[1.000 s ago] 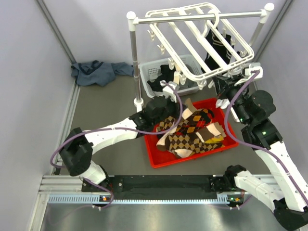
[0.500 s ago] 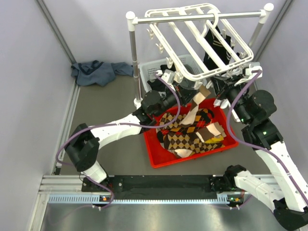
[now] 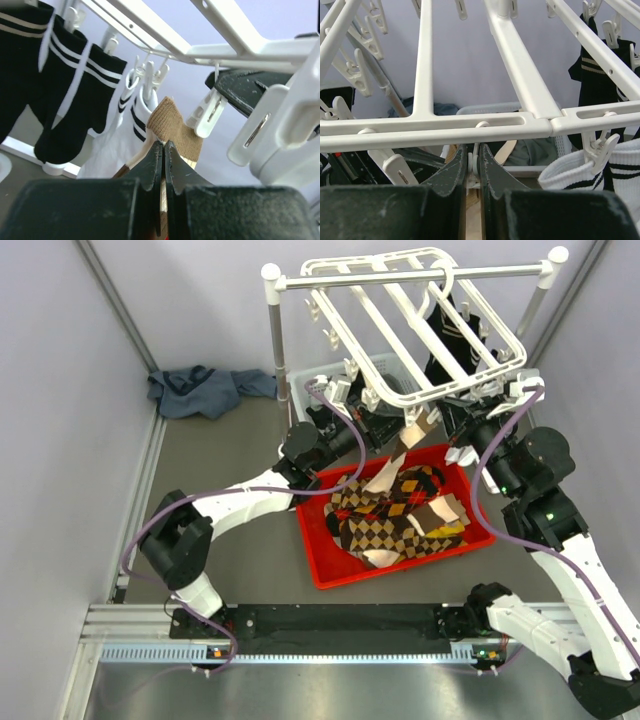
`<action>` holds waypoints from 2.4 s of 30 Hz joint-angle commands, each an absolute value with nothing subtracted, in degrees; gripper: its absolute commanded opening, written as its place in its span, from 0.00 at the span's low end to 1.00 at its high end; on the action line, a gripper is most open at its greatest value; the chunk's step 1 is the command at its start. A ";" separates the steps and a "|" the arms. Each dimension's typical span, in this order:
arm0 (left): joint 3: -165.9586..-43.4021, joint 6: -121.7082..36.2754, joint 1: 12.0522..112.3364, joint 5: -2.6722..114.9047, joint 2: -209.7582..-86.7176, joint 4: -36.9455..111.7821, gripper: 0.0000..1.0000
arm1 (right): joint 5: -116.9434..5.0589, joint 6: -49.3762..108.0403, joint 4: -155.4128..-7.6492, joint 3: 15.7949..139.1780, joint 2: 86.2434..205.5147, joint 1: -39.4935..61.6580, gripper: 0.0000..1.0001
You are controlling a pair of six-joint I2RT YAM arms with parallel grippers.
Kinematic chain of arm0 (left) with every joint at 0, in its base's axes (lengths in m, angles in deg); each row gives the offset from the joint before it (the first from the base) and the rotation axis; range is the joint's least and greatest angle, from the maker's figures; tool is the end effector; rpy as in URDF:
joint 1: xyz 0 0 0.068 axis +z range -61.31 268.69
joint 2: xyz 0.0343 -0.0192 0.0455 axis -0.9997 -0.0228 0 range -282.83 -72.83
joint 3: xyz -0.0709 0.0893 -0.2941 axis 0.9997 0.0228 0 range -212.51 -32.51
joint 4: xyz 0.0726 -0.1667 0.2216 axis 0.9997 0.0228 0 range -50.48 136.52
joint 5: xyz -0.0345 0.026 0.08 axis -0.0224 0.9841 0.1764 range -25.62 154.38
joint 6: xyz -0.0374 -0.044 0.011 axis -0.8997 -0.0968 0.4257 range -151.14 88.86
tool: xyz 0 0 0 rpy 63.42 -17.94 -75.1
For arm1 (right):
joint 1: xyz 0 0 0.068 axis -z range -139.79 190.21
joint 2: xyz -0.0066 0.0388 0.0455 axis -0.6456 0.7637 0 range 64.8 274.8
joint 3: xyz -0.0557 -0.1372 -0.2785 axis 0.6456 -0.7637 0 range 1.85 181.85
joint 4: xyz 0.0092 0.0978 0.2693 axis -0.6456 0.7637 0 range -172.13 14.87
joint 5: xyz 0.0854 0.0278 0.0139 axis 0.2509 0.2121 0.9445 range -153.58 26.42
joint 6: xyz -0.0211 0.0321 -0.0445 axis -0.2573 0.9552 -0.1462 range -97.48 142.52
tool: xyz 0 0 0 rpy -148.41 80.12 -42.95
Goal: Clip the socks to the hanger
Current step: Clamp the sock onto the hanger.
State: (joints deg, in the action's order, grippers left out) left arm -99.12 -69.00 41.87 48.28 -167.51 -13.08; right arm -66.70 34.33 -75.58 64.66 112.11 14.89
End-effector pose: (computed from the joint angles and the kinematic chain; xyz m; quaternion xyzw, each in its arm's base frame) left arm 0.2771 -0.3128 0.3931 0.1592 0.5246 -0.6170 0.5646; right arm 0.1568 0.0715 0.4883 -0.0559 0.6475 0.2252 0.7259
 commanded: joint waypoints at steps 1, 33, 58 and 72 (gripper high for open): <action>-101.15 -70.95 42.29 43.29 -168.72 -20.24 0.00 | -63.76 35.78 -74.83 66.28 111.64 14.90 0.00; -102.56 -72.00 42.73 41.17 -169.51 -25.60 0.00 | -59.19 41.32 -77.99 64.70 112.00 14.98 0.00; -104.14 -72.53 42.64 40.38 -170.30 -25.25 0.01 | -60.94 40.36 -78.52 63.55 111.21 14.98 0.25; -101.95 -69.02 42.73 40.65 -167.76 -21.57 0.26 | -63.41 38.78 -78.26 63.46 110.33 14.98 0.52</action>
State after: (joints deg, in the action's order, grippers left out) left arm -101.94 -71.36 42.61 41.18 -170.83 -20.86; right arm -62.46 40.06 -77.68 63.22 111.67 14.89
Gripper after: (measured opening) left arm 0.233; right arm 0.506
